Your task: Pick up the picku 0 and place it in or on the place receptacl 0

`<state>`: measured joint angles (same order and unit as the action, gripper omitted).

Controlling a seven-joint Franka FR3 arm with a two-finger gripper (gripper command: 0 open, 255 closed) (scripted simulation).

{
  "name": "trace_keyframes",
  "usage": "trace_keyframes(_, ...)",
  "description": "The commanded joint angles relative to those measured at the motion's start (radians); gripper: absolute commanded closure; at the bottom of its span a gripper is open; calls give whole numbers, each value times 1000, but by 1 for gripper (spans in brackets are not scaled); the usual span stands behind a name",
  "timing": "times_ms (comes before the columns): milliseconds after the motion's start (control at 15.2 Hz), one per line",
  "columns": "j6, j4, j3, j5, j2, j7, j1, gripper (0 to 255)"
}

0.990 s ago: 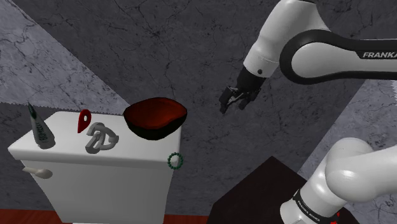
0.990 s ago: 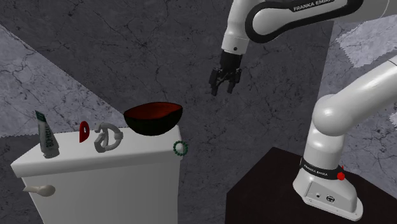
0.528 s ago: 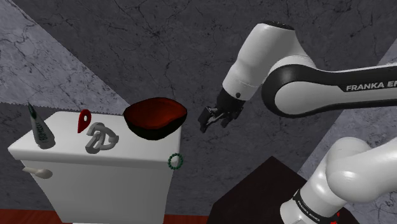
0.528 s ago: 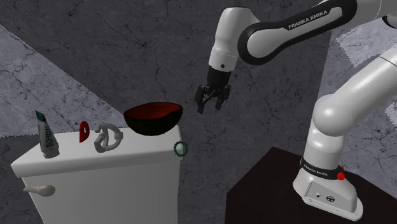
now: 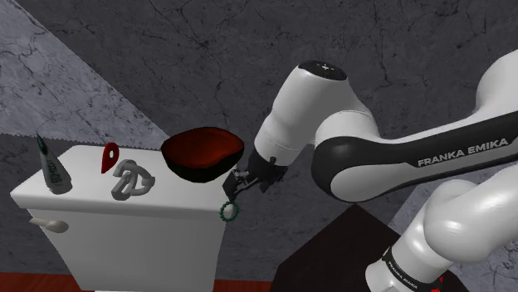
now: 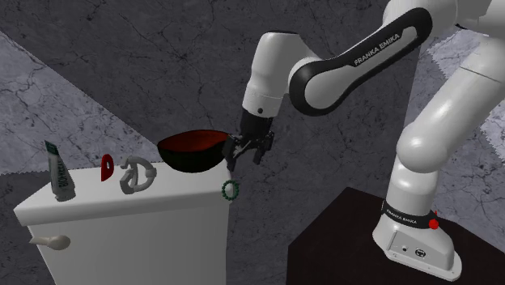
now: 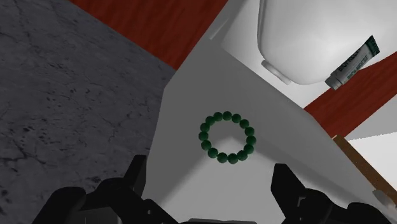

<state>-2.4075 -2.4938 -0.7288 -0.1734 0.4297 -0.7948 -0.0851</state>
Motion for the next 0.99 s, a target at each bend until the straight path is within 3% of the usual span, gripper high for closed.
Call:
trace_keyframes(0,-47,21,-67,36,-58,-66,29,0)
trace_keyframes(594,-171,12,-167,156,-187,-163,125,0)
trace_keyframes(924,-171,12,-167,156,-187,-163,125,0)
